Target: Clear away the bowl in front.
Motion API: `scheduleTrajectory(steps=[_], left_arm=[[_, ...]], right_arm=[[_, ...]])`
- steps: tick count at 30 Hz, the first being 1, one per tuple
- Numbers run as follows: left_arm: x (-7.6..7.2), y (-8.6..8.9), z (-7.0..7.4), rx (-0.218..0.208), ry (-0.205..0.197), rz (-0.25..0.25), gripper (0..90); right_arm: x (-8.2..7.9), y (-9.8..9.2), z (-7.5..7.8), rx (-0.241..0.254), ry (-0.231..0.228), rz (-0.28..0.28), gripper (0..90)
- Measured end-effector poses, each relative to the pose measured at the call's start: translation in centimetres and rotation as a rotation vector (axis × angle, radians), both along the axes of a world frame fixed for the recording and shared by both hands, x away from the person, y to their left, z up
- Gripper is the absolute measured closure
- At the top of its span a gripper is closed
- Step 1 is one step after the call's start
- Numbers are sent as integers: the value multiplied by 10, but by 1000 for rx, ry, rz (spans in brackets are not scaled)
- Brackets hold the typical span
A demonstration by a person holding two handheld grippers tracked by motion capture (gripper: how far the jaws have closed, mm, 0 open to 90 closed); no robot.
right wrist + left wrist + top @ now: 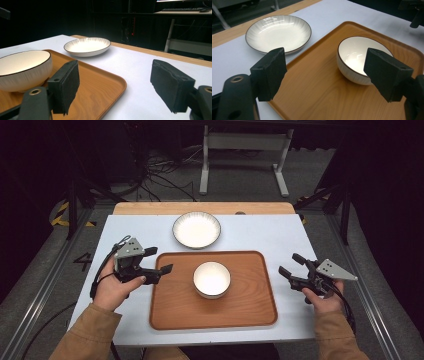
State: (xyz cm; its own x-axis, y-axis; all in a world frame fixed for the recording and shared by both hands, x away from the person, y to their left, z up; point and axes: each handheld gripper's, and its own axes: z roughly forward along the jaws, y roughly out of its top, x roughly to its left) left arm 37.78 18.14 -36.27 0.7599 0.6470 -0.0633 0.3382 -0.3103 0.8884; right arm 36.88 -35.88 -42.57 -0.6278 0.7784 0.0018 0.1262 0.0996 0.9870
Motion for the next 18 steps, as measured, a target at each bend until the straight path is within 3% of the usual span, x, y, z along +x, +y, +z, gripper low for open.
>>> scheduleTrajectory(steps=[3,5,18], left_arm=[[-4,9,-5,-28,-16,27,183],[-6,13,-9,-49,1,35,157],[-16,37,-35,-103,-37,107,125]], right_arm=[[0,0,0,-1,-2,0,243],[-1,0,0,1,-4,-3,243],[-1,0,-1,-3,-4,-6,241]])
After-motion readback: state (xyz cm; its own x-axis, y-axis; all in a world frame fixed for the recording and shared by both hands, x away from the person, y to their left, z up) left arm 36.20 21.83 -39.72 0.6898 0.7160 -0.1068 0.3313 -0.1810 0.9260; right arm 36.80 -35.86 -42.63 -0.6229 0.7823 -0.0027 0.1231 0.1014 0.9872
